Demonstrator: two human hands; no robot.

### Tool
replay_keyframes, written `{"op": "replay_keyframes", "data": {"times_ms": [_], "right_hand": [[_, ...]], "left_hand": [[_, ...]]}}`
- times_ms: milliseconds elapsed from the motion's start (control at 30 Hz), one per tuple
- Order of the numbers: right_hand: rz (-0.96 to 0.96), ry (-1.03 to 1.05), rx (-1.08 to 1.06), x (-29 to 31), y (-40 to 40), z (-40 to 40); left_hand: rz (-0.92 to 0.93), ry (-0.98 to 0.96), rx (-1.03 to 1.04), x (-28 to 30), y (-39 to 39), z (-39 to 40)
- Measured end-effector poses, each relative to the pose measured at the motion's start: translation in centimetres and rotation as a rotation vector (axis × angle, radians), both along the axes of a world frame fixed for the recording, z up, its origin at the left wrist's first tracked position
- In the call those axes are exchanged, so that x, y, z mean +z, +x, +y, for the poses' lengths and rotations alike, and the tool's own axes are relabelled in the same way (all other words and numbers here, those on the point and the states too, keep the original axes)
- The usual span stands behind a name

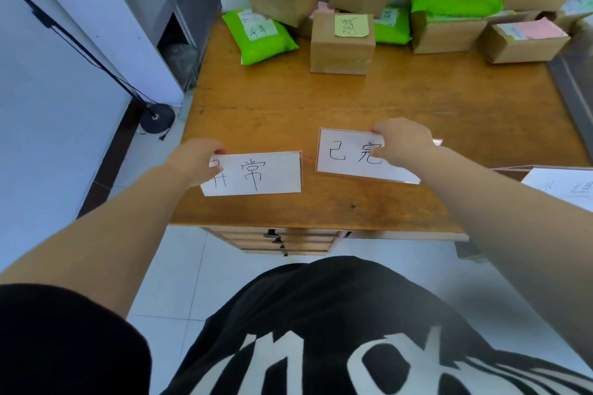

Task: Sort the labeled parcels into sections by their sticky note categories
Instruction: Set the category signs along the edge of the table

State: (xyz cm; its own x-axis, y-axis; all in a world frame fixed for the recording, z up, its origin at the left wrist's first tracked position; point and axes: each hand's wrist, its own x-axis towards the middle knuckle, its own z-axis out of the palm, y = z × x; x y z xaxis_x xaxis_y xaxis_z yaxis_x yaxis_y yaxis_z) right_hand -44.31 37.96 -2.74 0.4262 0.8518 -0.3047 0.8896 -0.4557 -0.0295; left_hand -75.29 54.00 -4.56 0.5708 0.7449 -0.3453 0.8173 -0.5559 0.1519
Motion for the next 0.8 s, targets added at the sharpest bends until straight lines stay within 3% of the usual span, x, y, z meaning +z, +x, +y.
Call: {"op": "replay_keyframes", "data": {"times_ms": [200,333,800], "right_hand": [[-0.02,-0.013,-0.011,-0.3,0.3,-0.9],[-0.021,-0.021,-0.004,-0.4,1.0,-2.1],[0.043,-0.063,0.084,-2.3,2.6,-5.7]], "left_hand": [[-0.115,-0.037,-0.122,-0.6,6.3,-2.3],[-0.055,0.041,-0.223,-1.9,8.4,-3.7],[-0.032,0.043,-0.157,-1.9,7.8,-4.0]]}}
